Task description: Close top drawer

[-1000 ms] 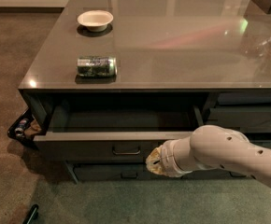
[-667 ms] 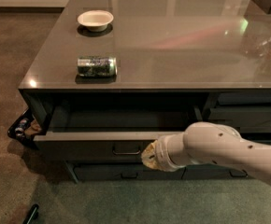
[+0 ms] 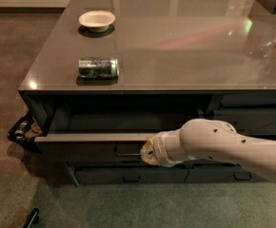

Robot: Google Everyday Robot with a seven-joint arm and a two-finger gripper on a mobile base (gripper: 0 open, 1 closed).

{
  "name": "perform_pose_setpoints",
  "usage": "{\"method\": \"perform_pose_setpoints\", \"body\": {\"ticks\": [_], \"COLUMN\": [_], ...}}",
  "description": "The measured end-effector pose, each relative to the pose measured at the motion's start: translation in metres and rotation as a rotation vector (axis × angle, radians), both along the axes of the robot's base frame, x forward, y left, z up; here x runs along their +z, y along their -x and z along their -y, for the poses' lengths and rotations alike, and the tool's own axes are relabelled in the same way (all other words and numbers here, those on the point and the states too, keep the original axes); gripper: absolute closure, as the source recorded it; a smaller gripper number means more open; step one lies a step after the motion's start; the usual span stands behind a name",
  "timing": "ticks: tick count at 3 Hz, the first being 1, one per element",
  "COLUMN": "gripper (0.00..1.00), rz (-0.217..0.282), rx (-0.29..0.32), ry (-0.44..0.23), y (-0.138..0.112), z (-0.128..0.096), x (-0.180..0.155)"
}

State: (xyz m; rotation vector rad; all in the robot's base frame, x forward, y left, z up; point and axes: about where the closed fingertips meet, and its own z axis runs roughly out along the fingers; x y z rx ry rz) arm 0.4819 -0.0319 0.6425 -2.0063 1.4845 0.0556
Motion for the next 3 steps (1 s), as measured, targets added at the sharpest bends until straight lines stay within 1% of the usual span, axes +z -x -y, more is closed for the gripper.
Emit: {"method": "perform_pose_setpoints", "body": {"ticks": [1, 2, 3], "gripper": [1.0, 1.0, 1.0], "rz": [0.068, 0.112, 0.195], "rx": [-0.008, -0.026, -0.047], "ry": [0.02, 0.025, 0.046], "y": [-0.017, -0.027, -0.041], "z": [-0.006, -0.008, -0.008], "x": [0.007, 0.012, 0.024]}}
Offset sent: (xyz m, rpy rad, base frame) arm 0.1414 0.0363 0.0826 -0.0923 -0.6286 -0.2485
